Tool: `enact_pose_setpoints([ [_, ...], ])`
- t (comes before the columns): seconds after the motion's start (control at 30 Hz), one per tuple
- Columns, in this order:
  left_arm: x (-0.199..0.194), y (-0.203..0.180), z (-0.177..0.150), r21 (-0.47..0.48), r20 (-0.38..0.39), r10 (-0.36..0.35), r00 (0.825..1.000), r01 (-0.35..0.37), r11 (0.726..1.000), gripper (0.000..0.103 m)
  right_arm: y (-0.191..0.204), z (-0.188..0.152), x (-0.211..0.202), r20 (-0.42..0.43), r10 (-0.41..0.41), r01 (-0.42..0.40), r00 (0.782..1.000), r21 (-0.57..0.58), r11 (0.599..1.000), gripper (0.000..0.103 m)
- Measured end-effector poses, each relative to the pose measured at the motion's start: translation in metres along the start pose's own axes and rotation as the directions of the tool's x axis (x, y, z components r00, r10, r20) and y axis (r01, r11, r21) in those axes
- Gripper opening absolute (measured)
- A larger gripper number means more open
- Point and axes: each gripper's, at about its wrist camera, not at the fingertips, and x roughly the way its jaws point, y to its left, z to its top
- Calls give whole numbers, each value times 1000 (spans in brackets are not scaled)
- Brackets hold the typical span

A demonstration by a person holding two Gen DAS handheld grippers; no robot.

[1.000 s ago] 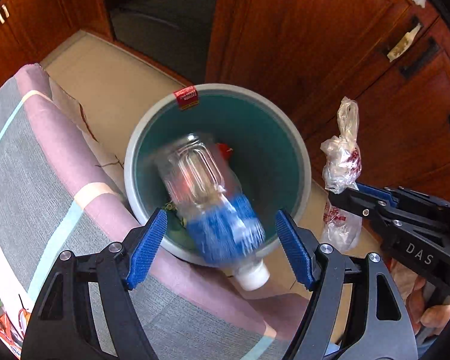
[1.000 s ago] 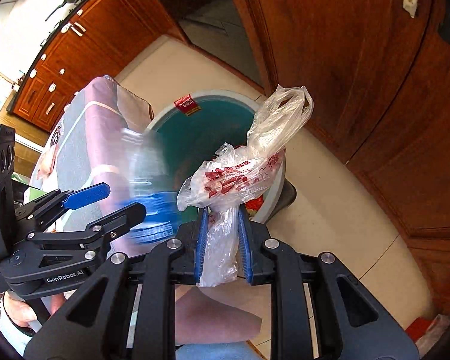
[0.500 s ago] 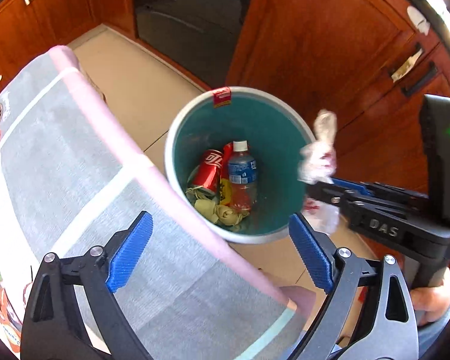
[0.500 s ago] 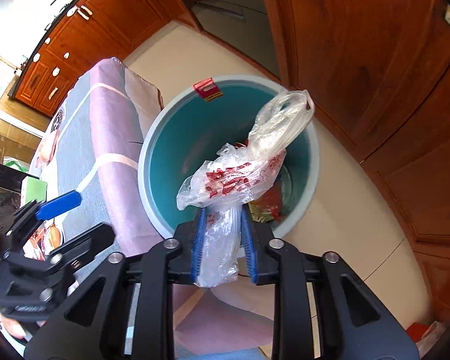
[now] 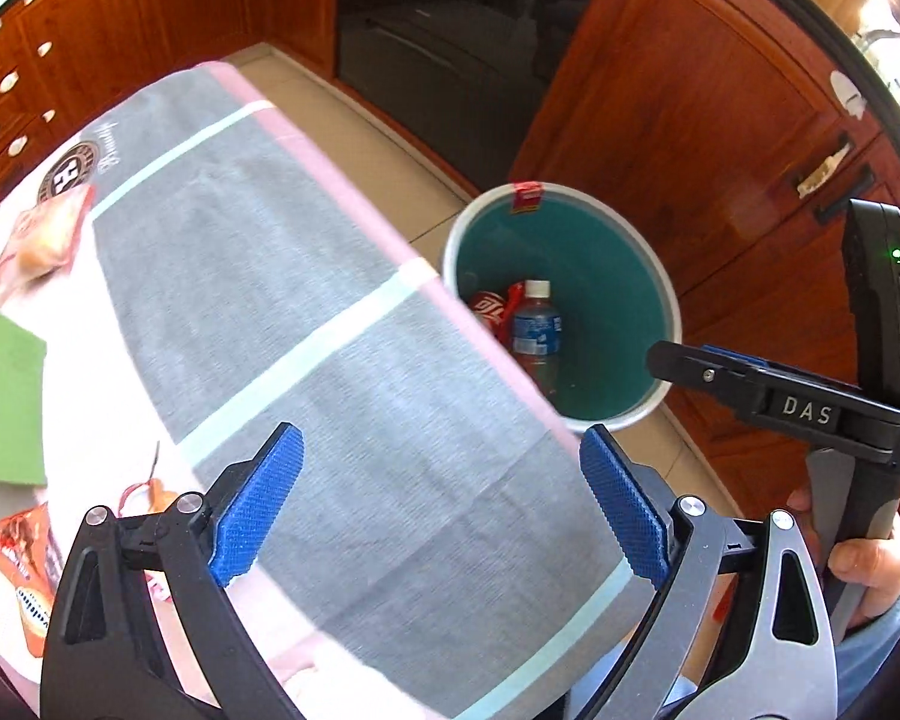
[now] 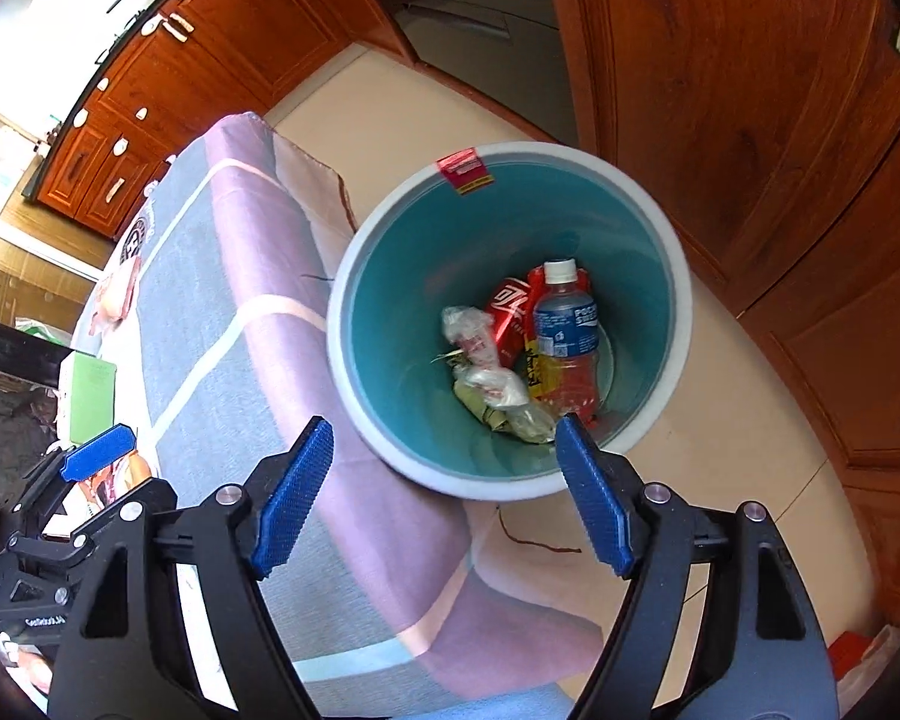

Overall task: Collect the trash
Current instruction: 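Return to the table and grasp the orange cup with the right tool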

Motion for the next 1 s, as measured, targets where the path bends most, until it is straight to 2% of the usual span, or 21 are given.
enact_pose_setpoints([
  [0.5, -47, 78, -51, -143, 56, 103, 993, -94, 985, 94, 70, -32, -4, -22, 25, -27, 999, -108, 994, 74],
  [0.6, -45, 96, -61, -178, 51, 137, 989, -126, 976, 94, 83, -37, -4, -27, 29, -32, 999, -130, 991, 74],
  [0.77, -40, 124, -75, -239, 26, 144, 989, -134, 962, 93, 101, -43, 0, -37, 18, -24, 999, -169, 985, 74],
  [1.0, -38, 145, -85, -240, 19, 177, 984, -167, 956, 94, 138, -43, 16, -75, 29, -45, 997, -223, 974, 72],
])
